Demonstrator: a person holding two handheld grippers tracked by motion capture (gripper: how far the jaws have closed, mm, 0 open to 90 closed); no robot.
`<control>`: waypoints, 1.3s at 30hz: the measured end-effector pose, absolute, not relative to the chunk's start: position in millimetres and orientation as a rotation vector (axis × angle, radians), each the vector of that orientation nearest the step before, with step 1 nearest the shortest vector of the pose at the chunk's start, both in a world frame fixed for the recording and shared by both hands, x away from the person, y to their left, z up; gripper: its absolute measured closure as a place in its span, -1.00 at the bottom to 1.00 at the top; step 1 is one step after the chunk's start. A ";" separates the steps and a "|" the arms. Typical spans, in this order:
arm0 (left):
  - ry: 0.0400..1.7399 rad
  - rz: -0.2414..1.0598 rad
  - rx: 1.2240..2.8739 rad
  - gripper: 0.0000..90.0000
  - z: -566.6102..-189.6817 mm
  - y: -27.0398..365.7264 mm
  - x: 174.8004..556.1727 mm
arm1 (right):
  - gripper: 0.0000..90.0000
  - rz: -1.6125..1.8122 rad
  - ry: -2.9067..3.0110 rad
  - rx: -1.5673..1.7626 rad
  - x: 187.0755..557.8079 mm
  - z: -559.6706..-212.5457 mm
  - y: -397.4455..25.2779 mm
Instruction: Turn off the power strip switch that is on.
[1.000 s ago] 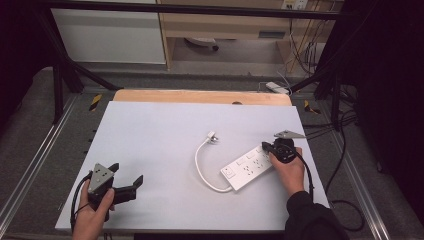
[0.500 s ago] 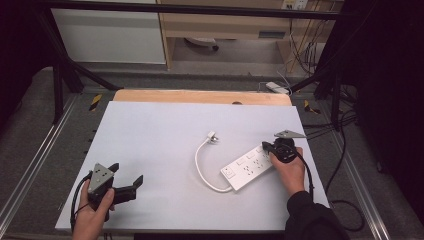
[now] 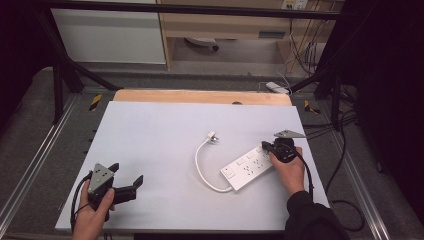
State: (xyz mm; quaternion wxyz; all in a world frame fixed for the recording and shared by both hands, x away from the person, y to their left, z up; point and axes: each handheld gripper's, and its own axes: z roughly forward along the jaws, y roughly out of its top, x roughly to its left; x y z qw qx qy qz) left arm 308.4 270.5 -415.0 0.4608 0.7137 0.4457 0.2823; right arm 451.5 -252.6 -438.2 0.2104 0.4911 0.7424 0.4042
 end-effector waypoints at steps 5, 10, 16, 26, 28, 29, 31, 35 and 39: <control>1.096 0.694 1.757 -0.86 -415.0 270.5 308.5 | 1.00 1.136 2.057 1.361 451.5 -437.6 -252.3; 1.095 0.695 1.758 -0.86 -415.0 270.5 308.5 | 0.94 1.145 2.051 1.359 451.9 -436.2 -252.1; 1.097 0.695 1.757 -0.86 -415.1 270.4 308.6 | 0.79 1.163 2.041 1.352 451.7 -433.8 -251.1; 1.096 0.694 1.759 -0.86 -415.3 270.3 308.7 | 0.53 1.179 2.033 1.356 451.8 -431.7 -249.2; 1.096 0.694 1.761 -0.86 -415.4 270.3 308.8 | 0.51 1.181 2.031 1.354 451.6 -431.1 -249.1; 1.096 0.694 1.761 -0.86 -415.4 270.3 308.7 | 0.49 1.180 2.029 1.351 451.6 -430.8 -249.2; 1.096 0.694 1.761 -0.86 -415.4 270.2 308.8 | 0.43 1.183 2.026 1.355 451.4 -430.2 -249.0; 1.096 0.694 1.761 -0.86 -415.4 270.3 308.8 | 0.35 1.184 2.027 1.360 451.3 -429.5 -248.1; 1.095 0.693 1.761 -0.86 -415.4 270.3 308.8 | 0.19 1.187 2.015 1.372 450.8 -427.8 -247.6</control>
